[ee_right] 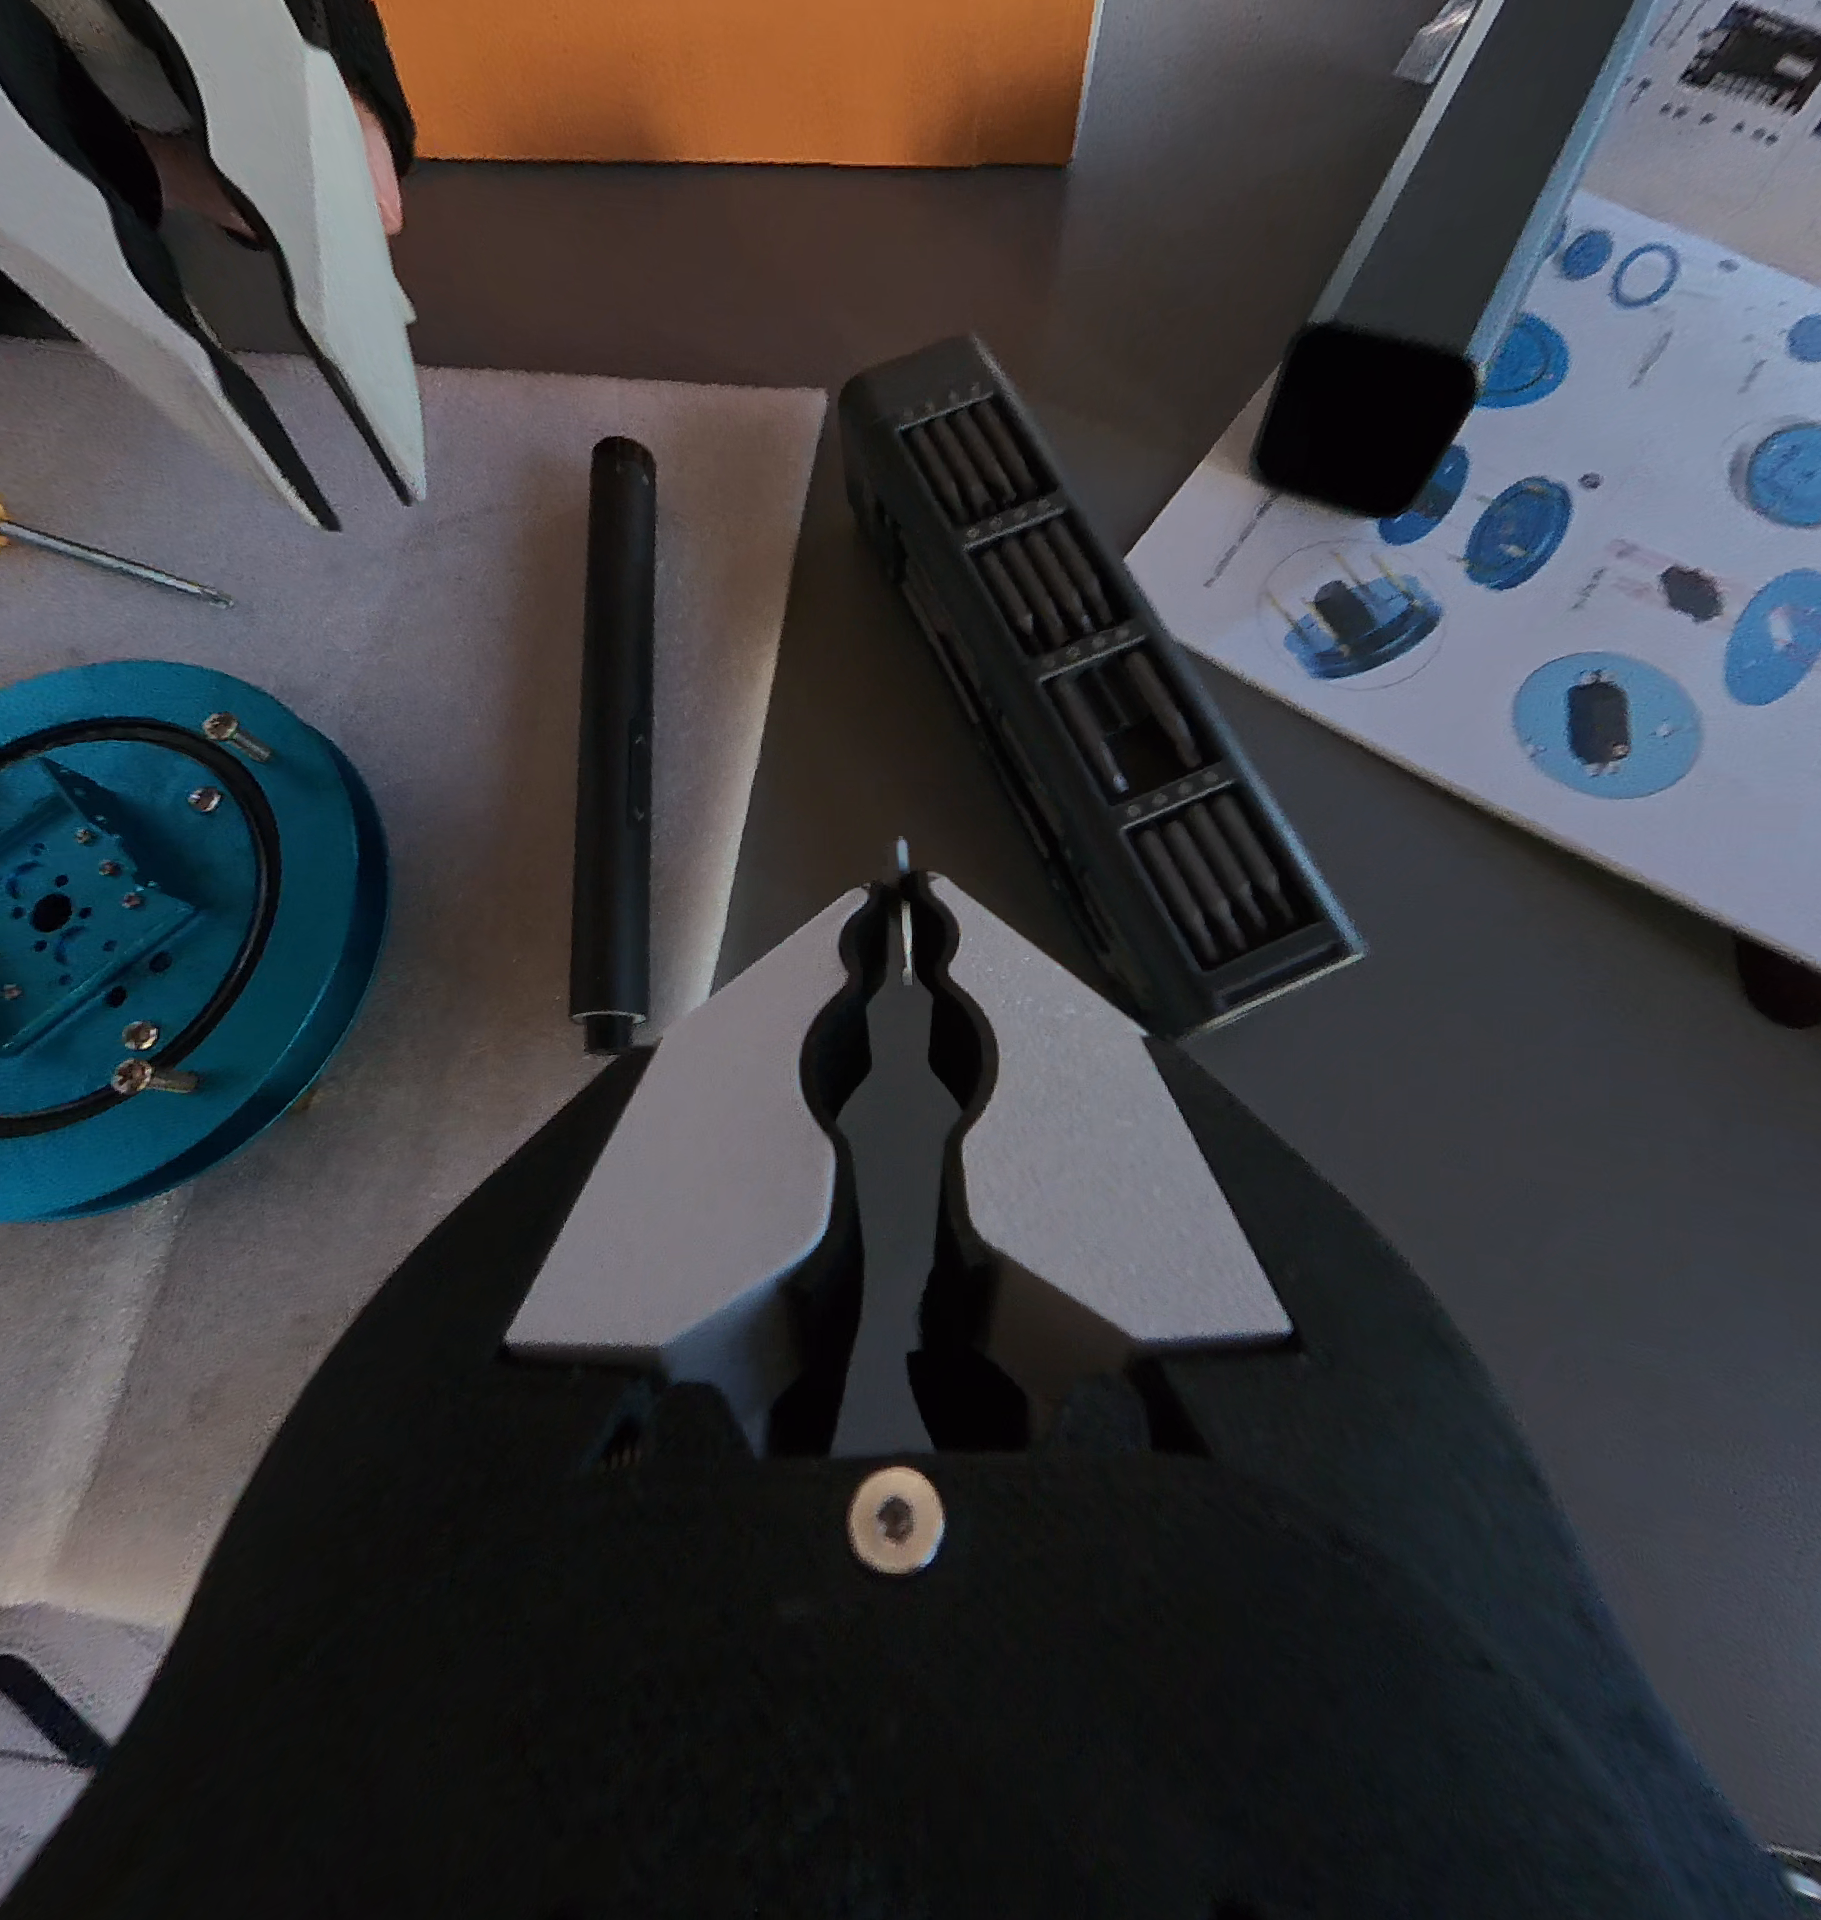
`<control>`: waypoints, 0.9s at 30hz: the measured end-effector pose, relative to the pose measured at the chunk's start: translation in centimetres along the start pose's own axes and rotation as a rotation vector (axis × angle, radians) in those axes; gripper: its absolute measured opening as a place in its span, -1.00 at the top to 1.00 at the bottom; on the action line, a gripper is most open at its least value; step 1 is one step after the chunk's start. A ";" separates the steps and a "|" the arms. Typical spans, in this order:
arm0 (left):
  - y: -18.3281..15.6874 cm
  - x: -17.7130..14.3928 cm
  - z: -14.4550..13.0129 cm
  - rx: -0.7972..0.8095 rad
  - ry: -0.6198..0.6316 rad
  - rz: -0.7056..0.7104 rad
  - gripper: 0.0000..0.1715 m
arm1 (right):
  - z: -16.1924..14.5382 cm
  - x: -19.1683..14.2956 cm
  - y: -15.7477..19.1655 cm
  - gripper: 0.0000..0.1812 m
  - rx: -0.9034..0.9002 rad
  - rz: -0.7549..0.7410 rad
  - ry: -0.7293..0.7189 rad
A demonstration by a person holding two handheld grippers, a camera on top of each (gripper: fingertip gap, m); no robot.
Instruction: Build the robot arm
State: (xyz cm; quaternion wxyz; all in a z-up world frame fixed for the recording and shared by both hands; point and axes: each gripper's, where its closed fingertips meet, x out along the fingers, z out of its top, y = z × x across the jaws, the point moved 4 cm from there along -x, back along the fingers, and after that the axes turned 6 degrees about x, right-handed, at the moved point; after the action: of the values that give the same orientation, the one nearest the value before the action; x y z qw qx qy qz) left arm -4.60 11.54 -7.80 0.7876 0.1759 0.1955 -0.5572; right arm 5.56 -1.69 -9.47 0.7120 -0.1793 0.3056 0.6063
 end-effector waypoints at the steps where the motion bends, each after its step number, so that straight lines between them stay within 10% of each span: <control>1: 0.0 0.1 -0.1 -0.001 0.003 -0.002 0.87 | 0.5 -0.1 -0.5 0.97 -0.022 -0.016 0.006; 17: -0.2 0.0 -0.1 0.003 0.004 -0.012 0.88 | 4.5 3.5 -4.5 0.97 -0.145 0.152 0.396; 27: -0.2 0.1 -0.2 0.005 0.013 -0.009 0.88 | 5.5 3.7 -5.5 0.98 0.096 0.228 0.475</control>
State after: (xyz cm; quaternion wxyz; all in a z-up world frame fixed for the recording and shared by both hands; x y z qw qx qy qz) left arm -4.79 11.45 -8.02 0.7835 0.1806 0.1997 -0.5601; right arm 12.45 3.47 -8.42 0.5551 -0.2467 0.5107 0.6084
